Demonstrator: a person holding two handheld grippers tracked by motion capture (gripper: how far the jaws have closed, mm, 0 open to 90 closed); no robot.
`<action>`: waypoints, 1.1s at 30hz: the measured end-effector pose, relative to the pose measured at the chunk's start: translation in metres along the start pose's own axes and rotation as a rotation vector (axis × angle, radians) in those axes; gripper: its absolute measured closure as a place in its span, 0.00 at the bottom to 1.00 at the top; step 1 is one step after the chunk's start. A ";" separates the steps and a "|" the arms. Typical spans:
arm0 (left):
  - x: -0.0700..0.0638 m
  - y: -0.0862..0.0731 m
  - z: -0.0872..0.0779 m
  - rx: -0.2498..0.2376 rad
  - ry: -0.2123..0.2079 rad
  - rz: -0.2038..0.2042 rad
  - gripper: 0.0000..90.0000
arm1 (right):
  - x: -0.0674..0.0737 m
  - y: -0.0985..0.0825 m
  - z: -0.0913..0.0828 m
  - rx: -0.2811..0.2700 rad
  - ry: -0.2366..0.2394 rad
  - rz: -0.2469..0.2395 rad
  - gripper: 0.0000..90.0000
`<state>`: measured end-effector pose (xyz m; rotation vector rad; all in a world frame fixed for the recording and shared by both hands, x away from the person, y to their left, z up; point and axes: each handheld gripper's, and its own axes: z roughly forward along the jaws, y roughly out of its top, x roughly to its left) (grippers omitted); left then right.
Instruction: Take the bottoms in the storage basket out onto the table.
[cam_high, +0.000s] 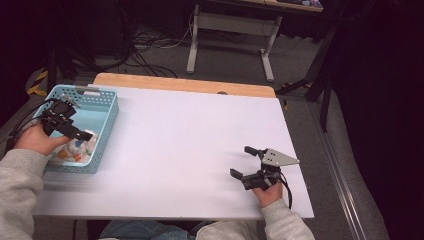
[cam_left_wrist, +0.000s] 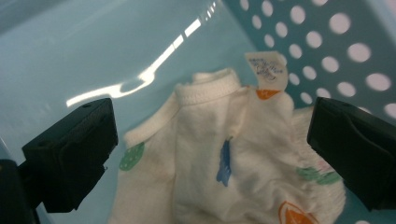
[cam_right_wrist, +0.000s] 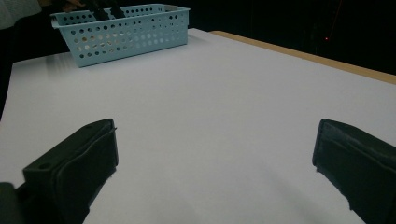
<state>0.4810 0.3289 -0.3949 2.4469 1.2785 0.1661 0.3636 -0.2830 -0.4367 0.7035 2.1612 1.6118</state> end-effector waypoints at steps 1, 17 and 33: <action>0.000 0.001 0.003 0.021 0.000 -0.002 0.03 | 0.000 0.000 0.000 0.000 0.000 0.000 0.01; 0.004 0.002 0.027 0.159 -0.026 -0.017 0.03 | 0.000 0.000 0.000 -0.003 0.003 0.002 0.01; 0.002 -0.001 0.042 0.232 -0.042 -0.005 0.05 | -0.001 0.000 0.000 -0.001 0.001 0.003 0.01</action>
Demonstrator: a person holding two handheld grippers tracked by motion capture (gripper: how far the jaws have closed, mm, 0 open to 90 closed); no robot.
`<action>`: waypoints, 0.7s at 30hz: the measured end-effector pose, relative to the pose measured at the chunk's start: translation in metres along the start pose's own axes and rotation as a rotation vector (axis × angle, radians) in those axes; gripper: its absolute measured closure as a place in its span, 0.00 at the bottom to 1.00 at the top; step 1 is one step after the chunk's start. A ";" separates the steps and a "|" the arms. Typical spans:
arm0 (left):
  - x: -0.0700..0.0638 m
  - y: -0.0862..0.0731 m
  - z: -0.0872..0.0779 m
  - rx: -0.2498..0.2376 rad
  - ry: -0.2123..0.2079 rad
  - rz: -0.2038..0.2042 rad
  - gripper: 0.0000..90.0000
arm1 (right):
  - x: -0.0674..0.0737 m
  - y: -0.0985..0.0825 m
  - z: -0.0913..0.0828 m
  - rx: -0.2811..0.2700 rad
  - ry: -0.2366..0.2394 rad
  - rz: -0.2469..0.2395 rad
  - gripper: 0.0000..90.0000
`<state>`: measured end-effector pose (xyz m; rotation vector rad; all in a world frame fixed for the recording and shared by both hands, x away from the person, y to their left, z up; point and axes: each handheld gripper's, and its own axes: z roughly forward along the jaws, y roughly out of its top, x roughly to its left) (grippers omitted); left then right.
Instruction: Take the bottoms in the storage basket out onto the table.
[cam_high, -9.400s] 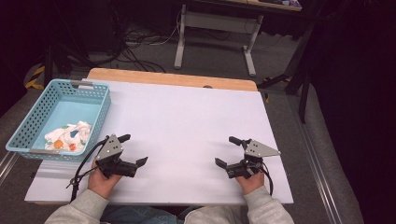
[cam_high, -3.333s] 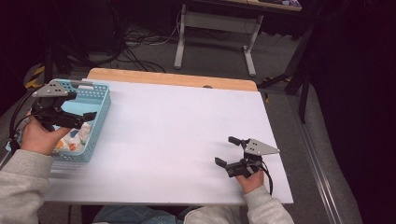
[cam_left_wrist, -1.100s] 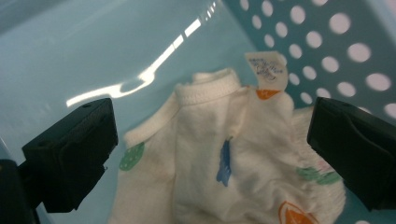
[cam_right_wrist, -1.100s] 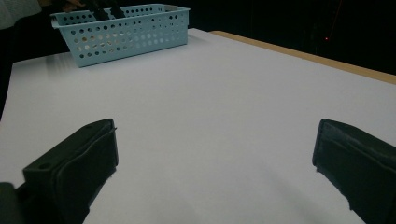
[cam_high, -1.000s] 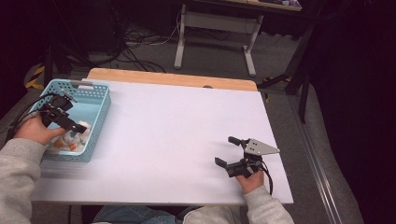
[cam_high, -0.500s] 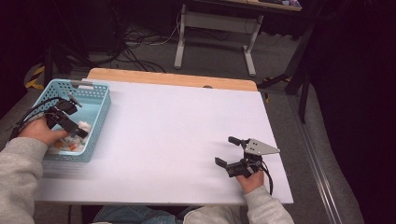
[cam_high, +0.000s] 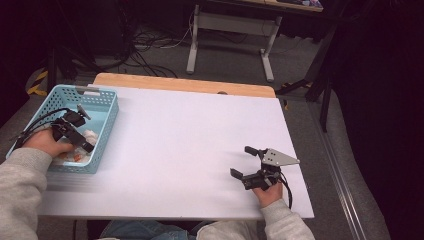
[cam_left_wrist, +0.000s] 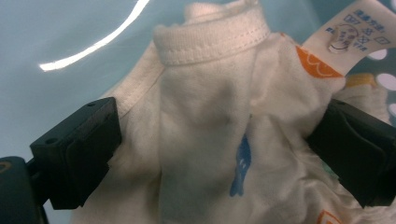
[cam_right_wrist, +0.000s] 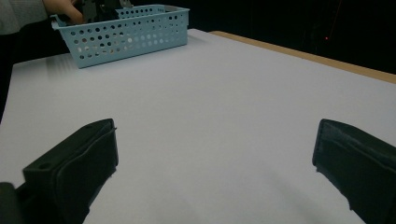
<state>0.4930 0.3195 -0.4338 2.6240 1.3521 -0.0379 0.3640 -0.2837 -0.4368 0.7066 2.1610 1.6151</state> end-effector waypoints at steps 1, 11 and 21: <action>0.000 0.000 0.000 0.000 0.000 0.001 0.06 | 0.000 0.000 0.000 0.000 0.000 0.000 0.01; -0.006 -0.001 -0.004 -0.008 0.022 0.049 0.22 | 0.000 0.000 0.000 -0.001 -0.002 0.000 0.01; -0.014 -0.001 -0.008 -0.015 -0.003 0.109 0.74 | 0.000 0.000 -0.001 -0.006 0.003 0.001 0.01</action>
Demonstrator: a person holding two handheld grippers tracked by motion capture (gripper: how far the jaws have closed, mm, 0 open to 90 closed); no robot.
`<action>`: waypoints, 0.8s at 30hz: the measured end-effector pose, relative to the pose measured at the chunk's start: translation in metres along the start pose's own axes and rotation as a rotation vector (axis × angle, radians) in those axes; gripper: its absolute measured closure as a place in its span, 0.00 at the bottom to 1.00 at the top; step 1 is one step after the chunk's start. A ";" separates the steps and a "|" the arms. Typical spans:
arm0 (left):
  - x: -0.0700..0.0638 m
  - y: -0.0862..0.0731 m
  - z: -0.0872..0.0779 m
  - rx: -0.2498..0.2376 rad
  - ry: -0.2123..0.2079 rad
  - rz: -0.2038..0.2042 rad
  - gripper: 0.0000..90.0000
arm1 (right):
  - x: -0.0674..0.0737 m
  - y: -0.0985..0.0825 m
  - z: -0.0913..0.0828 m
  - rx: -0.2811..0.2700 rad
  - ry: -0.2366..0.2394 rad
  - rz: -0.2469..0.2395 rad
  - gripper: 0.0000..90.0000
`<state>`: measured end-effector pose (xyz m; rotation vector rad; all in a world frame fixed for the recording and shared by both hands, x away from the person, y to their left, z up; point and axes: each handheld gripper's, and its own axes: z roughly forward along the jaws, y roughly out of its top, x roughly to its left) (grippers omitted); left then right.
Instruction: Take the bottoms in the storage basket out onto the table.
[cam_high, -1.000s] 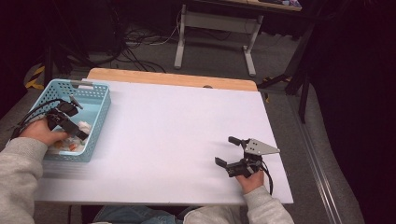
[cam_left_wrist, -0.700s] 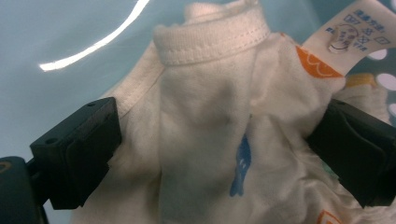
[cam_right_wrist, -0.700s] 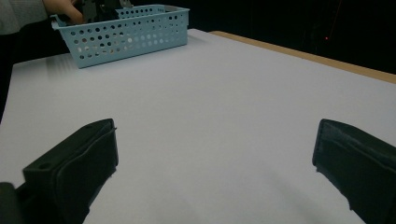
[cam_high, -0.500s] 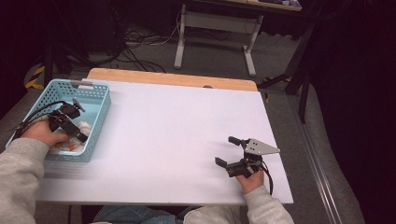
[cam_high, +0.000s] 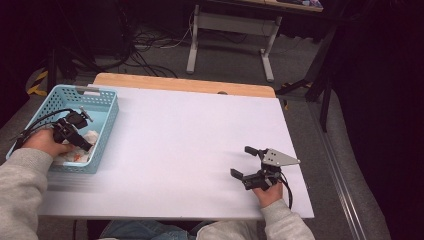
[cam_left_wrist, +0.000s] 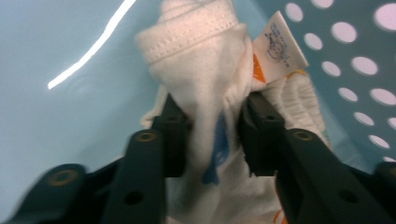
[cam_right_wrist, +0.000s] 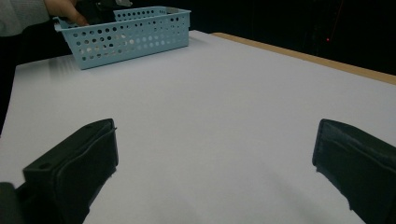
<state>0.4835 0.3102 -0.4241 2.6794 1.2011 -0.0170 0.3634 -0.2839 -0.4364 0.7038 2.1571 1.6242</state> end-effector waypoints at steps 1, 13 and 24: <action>0.000 0.000 0.000 0.000 -0.009 -0.010 0.76 | 0.000 0.000 0.000 0.000 0.000 0.000 0.01; 0.000 -0.003 -0.003 -0.035 -0.030 -0.007 0.83 | 0.000 0.000 0.000 0.001 0.002 0.001 0.01; 0.000 -0.009 -0.024 -0.176 0.012 -0.049 0.82 | 0.000 0.000 0.000 0.001 -0.001 0.002 0.01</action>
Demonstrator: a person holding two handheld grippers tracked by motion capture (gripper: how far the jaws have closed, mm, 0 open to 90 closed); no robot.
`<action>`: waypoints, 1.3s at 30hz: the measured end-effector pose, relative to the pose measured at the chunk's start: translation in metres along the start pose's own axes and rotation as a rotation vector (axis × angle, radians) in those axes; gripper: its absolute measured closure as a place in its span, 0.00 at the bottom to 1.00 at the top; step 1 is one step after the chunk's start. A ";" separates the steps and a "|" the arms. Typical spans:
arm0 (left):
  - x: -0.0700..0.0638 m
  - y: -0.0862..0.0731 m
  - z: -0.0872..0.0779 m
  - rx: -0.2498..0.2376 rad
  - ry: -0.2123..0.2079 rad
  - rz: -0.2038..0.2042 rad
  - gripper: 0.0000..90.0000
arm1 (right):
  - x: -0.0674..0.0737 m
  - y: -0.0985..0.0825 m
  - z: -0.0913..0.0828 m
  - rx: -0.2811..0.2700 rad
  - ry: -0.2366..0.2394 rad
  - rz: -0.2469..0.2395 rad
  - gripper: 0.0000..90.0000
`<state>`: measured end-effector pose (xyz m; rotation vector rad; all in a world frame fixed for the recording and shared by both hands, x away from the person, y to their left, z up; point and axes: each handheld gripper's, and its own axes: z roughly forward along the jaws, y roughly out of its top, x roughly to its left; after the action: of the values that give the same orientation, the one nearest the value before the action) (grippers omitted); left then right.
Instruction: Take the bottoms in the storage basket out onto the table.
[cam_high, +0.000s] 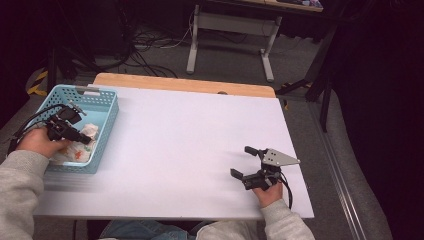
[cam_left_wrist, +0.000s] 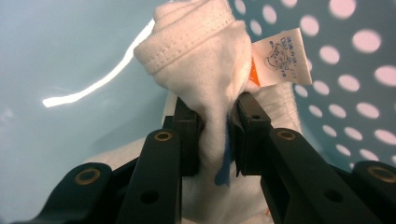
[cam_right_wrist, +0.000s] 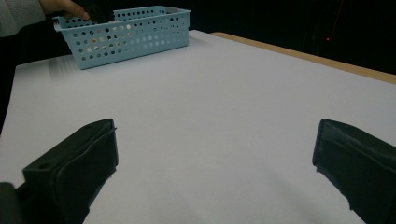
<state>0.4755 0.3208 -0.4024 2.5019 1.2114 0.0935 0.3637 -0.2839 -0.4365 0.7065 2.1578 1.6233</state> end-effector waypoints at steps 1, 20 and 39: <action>0.000 0.000 -0.002 -0.012 0.007 0.003 0.82 | 0.000 0.000 0.000 0.000 -0.001 0.000 0.01; 0.000 -0.006 -0.033 -0.280 0.127 -0.072 0.82 | 0.000 0.000 0.000 -0.001 -0.002 0.004 0.01; 0.000 -0.020 -0.057 -0.543 0.111 -0.125 0.82 | 0.000 0.000 0.000 -0.001 -0.001 0.003 0.01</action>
<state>0.4486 0.3480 -0.3562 1.9680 1.1875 0.4680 0.3638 -0.2841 -0.4366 0.7102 2.1560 1.6250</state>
